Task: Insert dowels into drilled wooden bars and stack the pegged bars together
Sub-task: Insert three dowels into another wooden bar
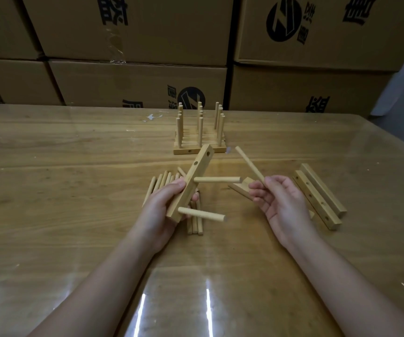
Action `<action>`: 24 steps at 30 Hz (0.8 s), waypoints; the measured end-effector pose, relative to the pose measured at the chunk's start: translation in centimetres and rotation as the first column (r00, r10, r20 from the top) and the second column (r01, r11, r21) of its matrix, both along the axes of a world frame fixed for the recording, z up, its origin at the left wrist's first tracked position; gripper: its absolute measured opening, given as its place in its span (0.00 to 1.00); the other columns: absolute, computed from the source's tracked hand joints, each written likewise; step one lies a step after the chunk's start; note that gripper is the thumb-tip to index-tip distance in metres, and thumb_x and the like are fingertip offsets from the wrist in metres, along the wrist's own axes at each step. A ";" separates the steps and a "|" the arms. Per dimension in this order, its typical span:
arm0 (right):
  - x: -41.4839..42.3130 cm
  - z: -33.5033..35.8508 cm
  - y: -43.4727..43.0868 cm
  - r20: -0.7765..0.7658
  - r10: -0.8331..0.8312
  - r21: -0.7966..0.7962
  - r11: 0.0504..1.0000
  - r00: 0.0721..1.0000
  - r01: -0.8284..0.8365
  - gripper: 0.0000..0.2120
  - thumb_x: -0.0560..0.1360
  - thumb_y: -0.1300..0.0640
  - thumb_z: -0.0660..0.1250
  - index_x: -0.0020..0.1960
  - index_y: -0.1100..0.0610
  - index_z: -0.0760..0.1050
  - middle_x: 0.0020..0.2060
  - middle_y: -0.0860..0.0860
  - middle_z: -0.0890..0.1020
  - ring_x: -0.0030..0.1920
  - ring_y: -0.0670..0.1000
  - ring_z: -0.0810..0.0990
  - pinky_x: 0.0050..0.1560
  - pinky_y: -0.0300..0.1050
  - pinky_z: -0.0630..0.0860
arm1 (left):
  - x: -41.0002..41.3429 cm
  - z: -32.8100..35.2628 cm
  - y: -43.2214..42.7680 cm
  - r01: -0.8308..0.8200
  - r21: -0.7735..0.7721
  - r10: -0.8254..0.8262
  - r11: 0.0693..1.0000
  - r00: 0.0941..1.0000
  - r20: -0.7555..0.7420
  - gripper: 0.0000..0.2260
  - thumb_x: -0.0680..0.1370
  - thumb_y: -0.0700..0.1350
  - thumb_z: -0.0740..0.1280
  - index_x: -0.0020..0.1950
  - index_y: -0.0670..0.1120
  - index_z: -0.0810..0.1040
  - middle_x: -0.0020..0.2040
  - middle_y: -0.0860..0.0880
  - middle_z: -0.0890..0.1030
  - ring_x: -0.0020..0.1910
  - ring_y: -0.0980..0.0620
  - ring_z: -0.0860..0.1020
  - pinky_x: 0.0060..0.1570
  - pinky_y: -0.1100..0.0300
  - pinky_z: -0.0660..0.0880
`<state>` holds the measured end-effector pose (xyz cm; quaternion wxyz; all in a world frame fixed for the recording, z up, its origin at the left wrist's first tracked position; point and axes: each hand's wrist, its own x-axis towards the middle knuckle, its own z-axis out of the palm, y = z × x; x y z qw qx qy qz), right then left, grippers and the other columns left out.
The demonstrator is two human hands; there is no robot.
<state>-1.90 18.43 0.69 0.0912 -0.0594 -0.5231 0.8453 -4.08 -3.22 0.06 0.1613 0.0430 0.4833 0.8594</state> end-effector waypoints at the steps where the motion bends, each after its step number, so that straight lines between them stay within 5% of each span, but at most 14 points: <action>1: -0.1 0.0 0.0 -0.010 0.011 0.001 1.000 1.000 -0.011 0.04 0.78 0.62 0.61 0.51 0.61 0.72 0.37 0.57 0.83 0.37 0.51 0.82 0.35 0.37 0.79 | 0.1 0.0 0.0 0.005 -0.012 -0.005 1.000 1.000 -0.010 0.11 0.72 0.46 0.64 0.44 0.50 0.87 0.37 0.49 0.82 0.35 0.56 0.81 0.31 0.67 0.77; 10: -0.1 -0.6 -0.4 -0.035 0.107 0.220 0.971 0.994 -0.097 0.09 0.76 0.63 0.62 0.54 0.59 0.78 0.42 0.55 0.84 0.41 0.51 0.83 0.39 0.37 0.79 | 0.5 0.2 0.1 0.032 -0.055 -0.035 0.998 0.998 -0.057 0.14 0.70 0.44 0.65 0.51 0.53 0.85 0.48 0.48 0.85 0.37 0.56 0.81 0.31 0.67 0.76; 24: 0.0 -1.0 -0.6 -0.064 0.033 0.419 0.908 0.997 -0.003 0.06 0.76 0.62 0.65 0.50 0.56 0.79 0.33 0.48 0.82 0.33 0.44 0.80 0.35 0.34 0.76 | 0.7 0.3 0.1 0.019 -0.146 -0.034 0.989 0.994 -0.102 0.14 0.70 0.46 0.66 0.52 0.56 0.84 0.44 0.50 0.84 0.37 0.57 0.80 0.32 0.67 0.75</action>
